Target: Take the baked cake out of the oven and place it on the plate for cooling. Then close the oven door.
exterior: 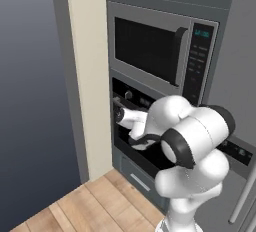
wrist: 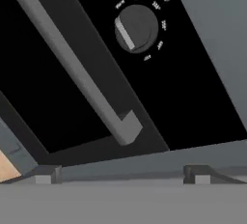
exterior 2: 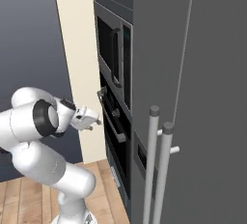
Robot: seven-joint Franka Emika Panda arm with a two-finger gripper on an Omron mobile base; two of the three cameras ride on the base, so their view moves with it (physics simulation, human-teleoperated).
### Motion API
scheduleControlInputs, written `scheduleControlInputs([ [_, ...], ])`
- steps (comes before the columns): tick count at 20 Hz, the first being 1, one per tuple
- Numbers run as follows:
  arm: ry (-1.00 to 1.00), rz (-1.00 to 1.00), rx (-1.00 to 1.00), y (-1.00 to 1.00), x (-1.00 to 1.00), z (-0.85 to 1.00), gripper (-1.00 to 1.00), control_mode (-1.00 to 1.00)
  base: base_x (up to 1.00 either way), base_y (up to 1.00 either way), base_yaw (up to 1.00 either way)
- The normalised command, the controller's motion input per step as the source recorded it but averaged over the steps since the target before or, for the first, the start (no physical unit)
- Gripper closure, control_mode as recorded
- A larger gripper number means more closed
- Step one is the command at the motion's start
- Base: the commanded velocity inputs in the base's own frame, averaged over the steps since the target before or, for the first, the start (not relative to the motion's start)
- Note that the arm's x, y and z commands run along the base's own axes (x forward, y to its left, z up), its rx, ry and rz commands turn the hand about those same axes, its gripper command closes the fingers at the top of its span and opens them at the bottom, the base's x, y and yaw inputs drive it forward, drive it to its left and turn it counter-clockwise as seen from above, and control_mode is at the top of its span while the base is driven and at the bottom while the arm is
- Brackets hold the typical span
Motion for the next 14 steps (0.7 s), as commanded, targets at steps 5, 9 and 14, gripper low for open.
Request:
scheduleControlInputs([
  [5, 0.01, 0.02, -0.03, -0.32, 0.34, -0.37, -1.0, -1.0, 0.0, 0.0, 0.0],
  [9, 0.0, 0.0, -0.02, -0.24, 0.27, -0.37, -1.0, -1.0, 0.0, 0.0, 0.0],
  [14, 0.0, 0.0, -0.02, -0.17, 0.24, -0.32, -1.0, -1.0, 0.0, 0.0, 0.0],
])
